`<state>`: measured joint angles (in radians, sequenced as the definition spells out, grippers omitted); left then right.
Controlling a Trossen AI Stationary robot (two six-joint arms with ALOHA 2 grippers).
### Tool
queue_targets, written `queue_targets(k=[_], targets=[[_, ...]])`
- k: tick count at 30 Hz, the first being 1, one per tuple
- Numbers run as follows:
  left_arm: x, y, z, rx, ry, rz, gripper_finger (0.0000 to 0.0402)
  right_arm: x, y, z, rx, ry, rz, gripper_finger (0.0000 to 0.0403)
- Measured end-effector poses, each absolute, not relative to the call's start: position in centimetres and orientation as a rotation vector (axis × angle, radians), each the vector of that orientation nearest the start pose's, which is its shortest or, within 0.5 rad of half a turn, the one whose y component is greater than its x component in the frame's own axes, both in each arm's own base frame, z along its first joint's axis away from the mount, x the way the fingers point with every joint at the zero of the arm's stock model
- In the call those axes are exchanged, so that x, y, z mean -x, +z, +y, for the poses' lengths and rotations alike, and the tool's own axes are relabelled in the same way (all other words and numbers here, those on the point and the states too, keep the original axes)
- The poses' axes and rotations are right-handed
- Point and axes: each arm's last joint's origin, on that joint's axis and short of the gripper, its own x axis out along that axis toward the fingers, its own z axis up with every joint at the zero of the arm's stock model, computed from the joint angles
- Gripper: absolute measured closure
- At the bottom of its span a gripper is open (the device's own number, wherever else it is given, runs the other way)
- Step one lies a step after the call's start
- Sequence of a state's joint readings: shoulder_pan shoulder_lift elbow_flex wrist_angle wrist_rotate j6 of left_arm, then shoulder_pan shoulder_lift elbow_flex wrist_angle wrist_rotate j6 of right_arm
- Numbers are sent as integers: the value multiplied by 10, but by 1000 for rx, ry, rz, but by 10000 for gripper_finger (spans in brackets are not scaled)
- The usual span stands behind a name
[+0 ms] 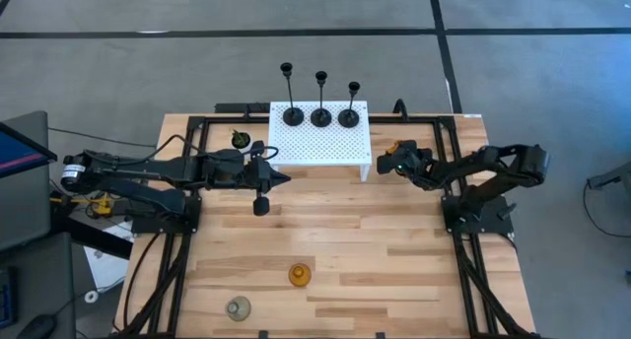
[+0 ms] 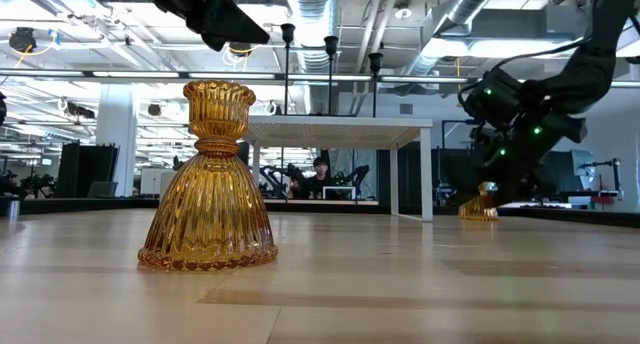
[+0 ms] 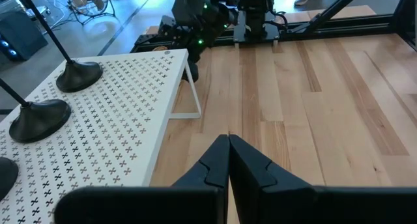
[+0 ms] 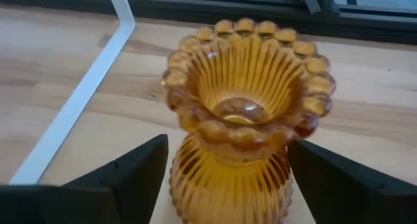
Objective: Pick & Place candle stick holders
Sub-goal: Put the top yellow glass candle holder on the shelf
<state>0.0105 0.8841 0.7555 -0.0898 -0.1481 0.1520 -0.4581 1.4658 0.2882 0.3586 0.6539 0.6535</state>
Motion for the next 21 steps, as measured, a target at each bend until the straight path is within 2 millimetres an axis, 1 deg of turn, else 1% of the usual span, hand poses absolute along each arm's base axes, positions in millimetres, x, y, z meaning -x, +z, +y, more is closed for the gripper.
queue_targets(k=[11,18,21], targets=[[-197,315,6,-166,141,230,394,-178,98,-107,-457,-1279,442,170],[-197,315,6,-166,141,230,394,-178,98,-107,-452,-1277,444,172],[-197,315,6,-166,141,230,394,-178,98,-107,-435,-1269,456,181]])
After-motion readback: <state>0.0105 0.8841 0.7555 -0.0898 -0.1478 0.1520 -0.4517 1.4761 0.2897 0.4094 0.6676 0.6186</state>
